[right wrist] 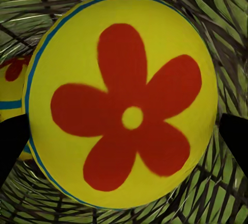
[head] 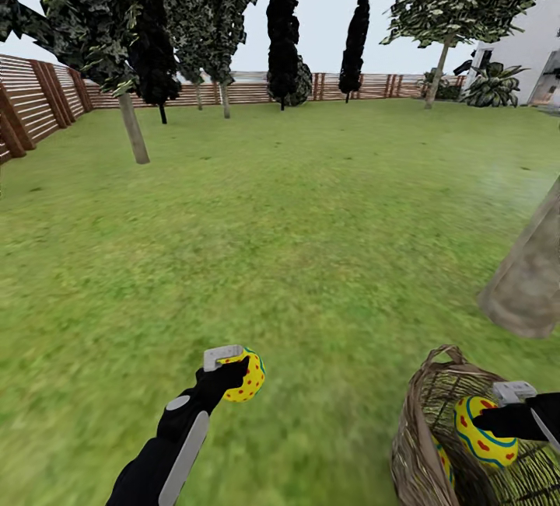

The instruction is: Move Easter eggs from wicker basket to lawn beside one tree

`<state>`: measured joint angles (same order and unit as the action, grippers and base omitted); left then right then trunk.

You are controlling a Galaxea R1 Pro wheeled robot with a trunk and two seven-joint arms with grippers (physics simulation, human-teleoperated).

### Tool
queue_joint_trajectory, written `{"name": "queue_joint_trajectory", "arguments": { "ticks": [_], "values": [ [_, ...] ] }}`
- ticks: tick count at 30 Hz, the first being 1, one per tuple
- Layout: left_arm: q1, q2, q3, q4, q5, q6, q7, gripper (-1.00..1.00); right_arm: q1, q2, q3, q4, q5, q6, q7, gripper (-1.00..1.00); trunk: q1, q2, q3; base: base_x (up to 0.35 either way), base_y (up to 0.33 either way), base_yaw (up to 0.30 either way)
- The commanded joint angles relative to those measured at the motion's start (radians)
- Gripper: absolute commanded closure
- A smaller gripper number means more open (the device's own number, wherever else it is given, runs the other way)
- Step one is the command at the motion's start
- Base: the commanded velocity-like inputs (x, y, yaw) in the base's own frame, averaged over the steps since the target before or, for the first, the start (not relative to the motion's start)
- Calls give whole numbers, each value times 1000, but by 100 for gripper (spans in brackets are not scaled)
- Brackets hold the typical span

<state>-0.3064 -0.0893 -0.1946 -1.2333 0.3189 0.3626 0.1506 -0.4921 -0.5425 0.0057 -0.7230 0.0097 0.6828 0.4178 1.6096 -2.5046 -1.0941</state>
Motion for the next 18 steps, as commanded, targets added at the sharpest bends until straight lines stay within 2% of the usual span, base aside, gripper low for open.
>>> {"name": "queue_joint_trajectory", "arguments": {
  "ticks": [1, 15, 18],
  "values": [
    [0, 0, -2, -2, 11, 4, 9, 100, 0, 0, 0, -1, 1, 5, 4, 100, -1, 0, 3, 0, 0, 0],
    [0, -1, -3, 12, 9, -4, 7, 100, 0, 0, 0, -1, 1, 6, 4, 100, -7, 3, 57, 0, 0, 0],
    [0, -1, -15, 12, 9, -4, 7, 100, 0, 0, 0, 0, 1, 6, 4, 100, -8, 4, 69, -72, 174, 0]
  ]
}}
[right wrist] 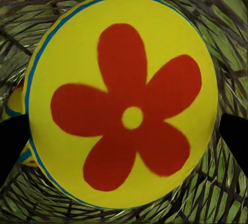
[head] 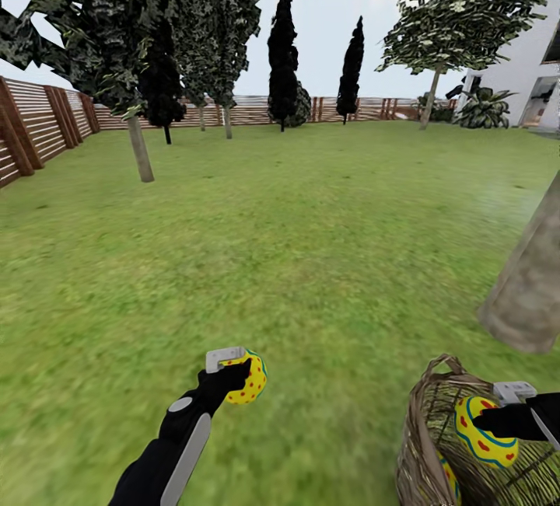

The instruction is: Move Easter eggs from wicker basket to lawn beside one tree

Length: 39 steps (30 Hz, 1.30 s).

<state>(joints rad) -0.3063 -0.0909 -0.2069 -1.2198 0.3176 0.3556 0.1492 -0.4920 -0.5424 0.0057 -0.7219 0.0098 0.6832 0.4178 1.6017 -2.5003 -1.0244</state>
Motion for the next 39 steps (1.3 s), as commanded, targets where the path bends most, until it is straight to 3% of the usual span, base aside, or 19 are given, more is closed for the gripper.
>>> {"name": "queue_joint_trajectory", "arguments": {
  "ticks": [1, 39],
  "values": [
    [0, 0, -12, -1, 10, 3, 9, 100, 0, -1, 0, -1, 1, 6, 4, 100, -1, 0, 3, -94, 251, 0],
    [0, -7, -25, 20, 9, 0, 7, 100, 0, -1, 0, 1, 2, 6, 4, 100, -140, 252, 124, -7, 23, 0]
  ]
}}
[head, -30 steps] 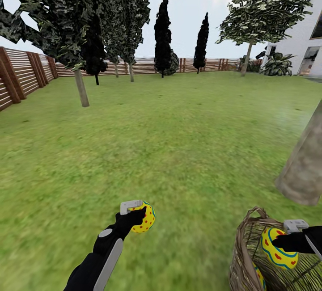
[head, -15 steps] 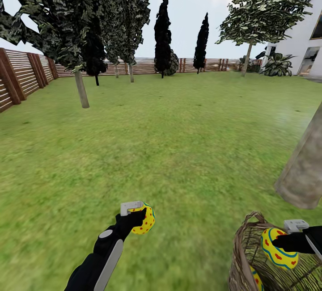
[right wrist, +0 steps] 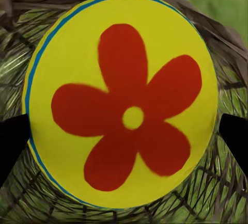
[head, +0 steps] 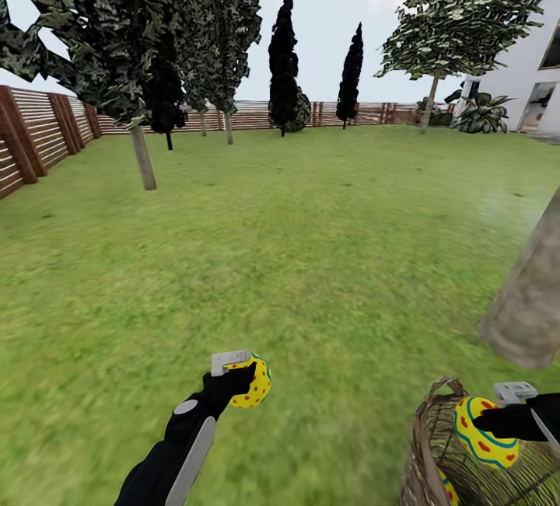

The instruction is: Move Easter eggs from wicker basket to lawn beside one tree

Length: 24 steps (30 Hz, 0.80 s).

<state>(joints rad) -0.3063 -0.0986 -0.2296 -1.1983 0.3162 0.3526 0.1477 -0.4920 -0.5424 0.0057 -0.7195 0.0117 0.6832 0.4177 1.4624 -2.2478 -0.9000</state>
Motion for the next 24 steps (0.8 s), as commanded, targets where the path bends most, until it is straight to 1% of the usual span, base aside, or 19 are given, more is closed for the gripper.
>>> {"name": "queue_joint_trajectory", "arguments": {
  "ticks": [1, 6, 16, 24],
  "values": [
    [-1, 0, -2, -1, 11, 3, 9, 100, 0, -1, 0, -2, 1, 6, 4, 100, -4, 7, 2, -94, 273, 0],
    [-1, 0, -3, -1, 10, 3, 9, 100, 0, 0, 1, -2, 0, 6, 4, 100, -23, 42, 18, -84, 231, 0],
    [-1, 0, -4, -1, 10, 3, 9, 100, 0, -1, 1, -2, -1, 6, 4, 100, -62, 112, 49, -6, 6, 0],
    [-1, -5, -4, 0, 10, 3, 9, 100, 0, -1, 0, -2, -1, 6, 4, 100, -92, 168, 74, -204, 206, 0]
  ]
}}
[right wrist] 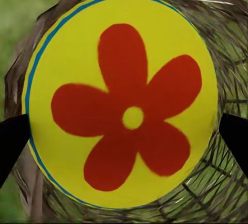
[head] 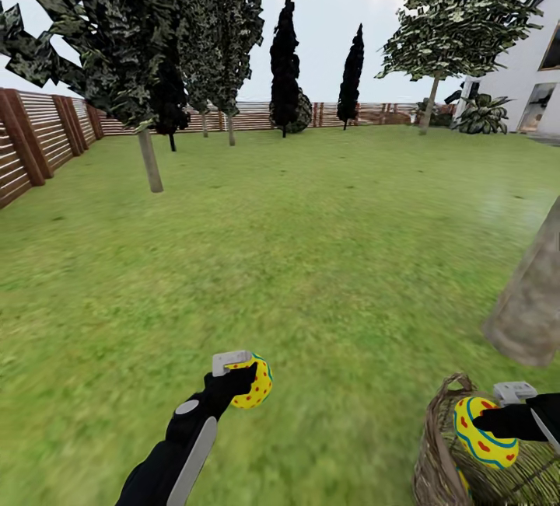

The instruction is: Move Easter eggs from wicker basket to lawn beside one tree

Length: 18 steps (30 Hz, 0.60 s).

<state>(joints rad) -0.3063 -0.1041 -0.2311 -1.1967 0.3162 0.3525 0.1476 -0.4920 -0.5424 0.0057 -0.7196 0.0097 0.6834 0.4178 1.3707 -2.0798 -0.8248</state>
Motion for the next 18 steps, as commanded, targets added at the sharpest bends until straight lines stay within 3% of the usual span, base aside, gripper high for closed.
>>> {"name": "queue_joint_trajectory", "arguments": {
  "ticks": [1, 7, 12, 18],
  "values": [
    [-1, 0, -2, -1, 10, 3, 9, 100, 0, -1, 0, -1, 1, 5, 4, 100, -5, 7, 2, -216, 211, 0],
    [-1, 0, -2, -1, 10, 3, 9, 100, 0, -1, 1, -1, 1, 5, 4, 100, -28, 49, 21, -36, 67, 0],
    [-1, 1, -1, -2, 12, 3, -43, 100, 0, -1, 2, -1, 2, 5, 4, 100, -47, 84, 37, -84, 269, 0],
    [-1, 1, -1, -1, 11, 3, -52, 100, 0, -1, 2, -1, 2, 5, 4, 100, -70, 126, 56, -88, 281, 0]
  ]
}}
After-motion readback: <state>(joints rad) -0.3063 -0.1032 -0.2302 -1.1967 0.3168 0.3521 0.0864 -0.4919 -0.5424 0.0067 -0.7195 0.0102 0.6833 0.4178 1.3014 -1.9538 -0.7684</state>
